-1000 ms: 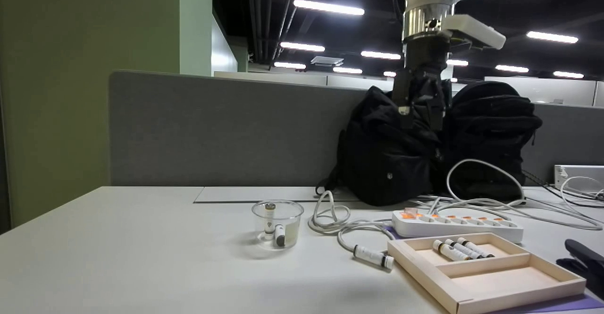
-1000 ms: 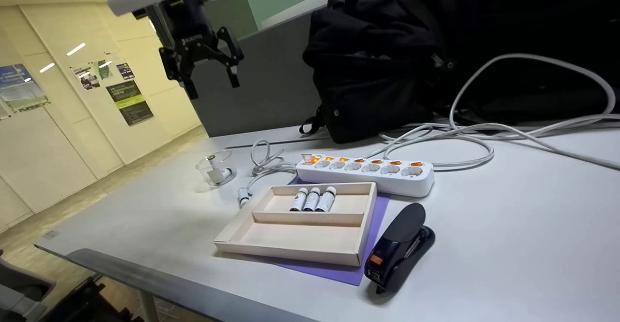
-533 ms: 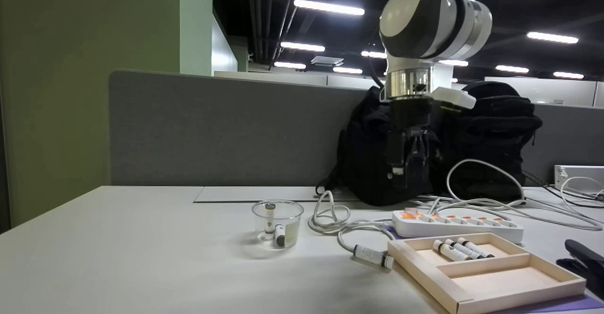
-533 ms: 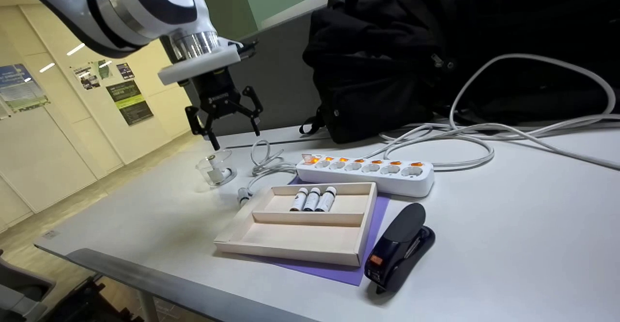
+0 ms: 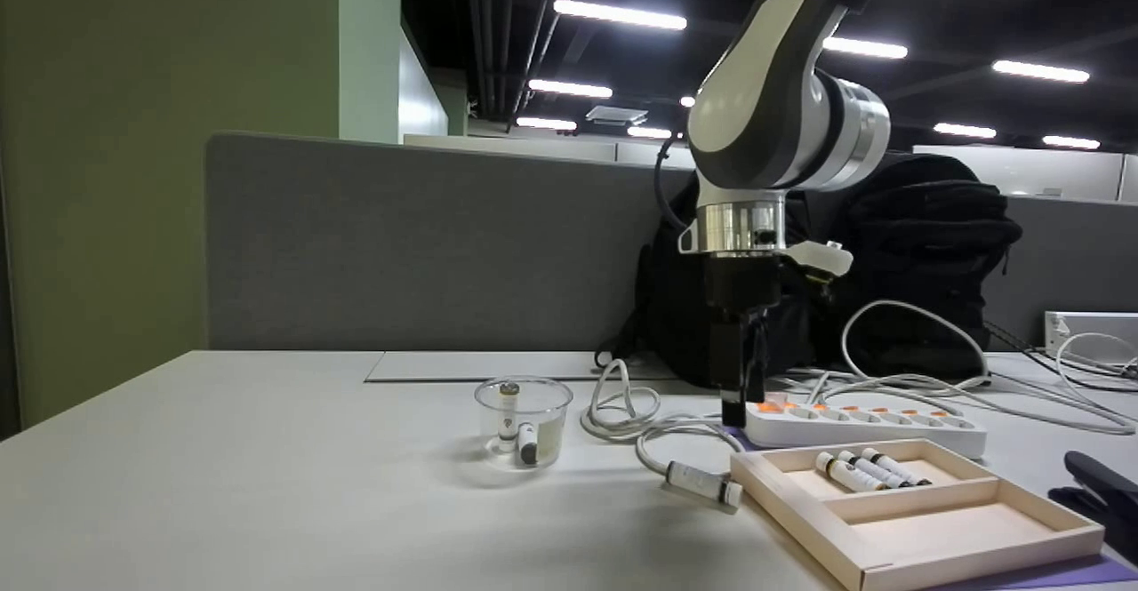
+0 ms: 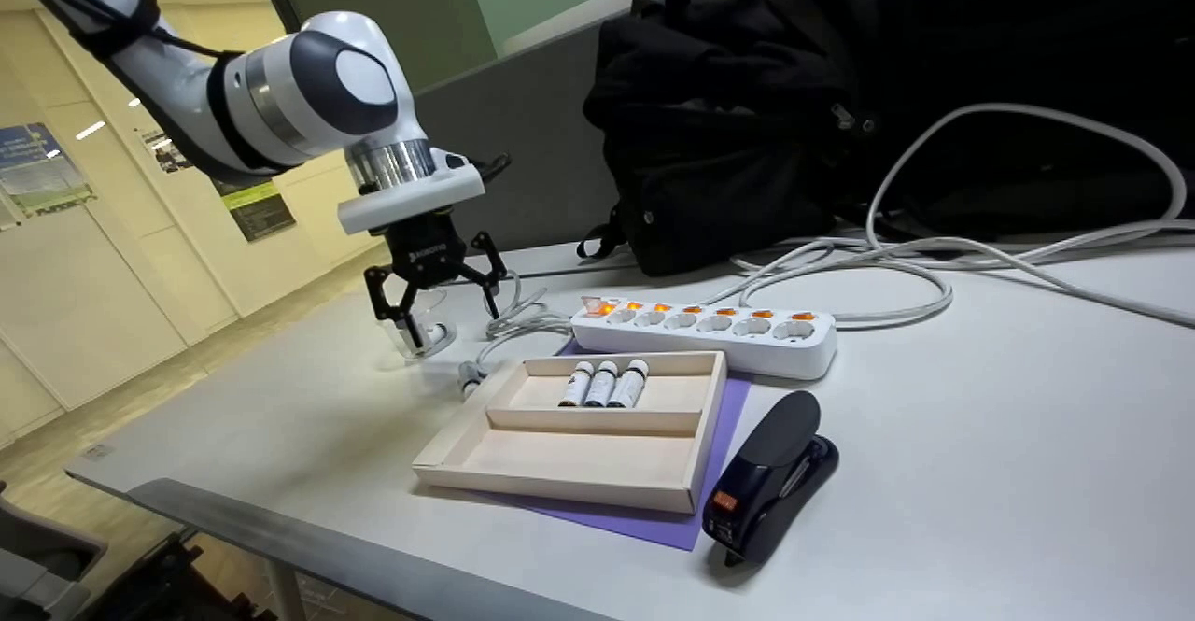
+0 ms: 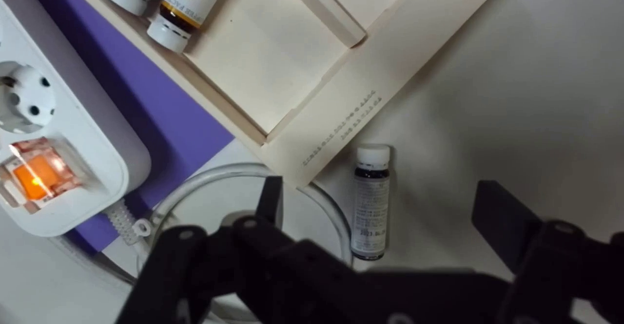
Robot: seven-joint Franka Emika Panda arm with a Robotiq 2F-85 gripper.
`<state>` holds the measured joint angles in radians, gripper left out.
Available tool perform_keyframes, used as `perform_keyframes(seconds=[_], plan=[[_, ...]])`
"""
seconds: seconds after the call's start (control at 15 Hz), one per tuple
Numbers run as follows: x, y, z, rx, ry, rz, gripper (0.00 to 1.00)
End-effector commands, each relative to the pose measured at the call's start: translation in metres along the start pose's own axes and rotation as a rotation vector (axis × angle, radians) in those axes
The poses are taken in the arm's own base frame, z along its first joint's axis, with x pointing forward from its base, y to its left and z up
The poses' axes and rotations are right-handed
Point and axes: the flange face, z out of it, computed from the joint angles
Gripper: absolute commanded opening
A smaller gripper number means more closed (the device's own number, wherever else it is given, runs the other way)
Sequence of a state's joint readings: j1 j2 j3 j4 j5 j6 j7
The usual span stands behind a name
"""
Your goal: Move the bottle from the table to the top compartment of the box then turn off the fifth switch from the right
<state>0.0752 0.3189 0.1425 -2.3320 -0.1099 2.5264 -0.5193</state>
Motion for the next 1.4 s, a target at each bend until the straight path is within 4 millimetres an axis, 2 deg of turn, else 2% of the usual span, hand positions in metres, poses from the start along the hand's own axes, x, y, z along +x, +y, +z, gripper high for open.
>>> perform_keyframes(seconds=[0.0, 0.33, 0.4, 0.47, 0.73, 1.07, 1.13, 1.33], plan=[[0.012, 0.002, 0.017, -0.010, 0.000, -0.071, 1.00], [0.028, -0.004, 0.039, -0.013, 0.042, -0.133, 1.00], [0.031, -0.006, 0.043, -0.015, 0.057, -0.139, 0.75], [0.034, -0.008, 0.046, -0.022, 0.071, -0.146, 0.73], [0.044, -0.019, 0.056, -0.030, 0.133, -0.158, 0.45], [0.038, -0.017, 0.069, -0.002, 0.130, -0.138, 0.09], [0.037, -0.016, 0.070, 0.001, 0.127, -0.132, 0.03], [0.033, -0.004, 0.063, 0.006, 0.130, -0.083, 0.07]])
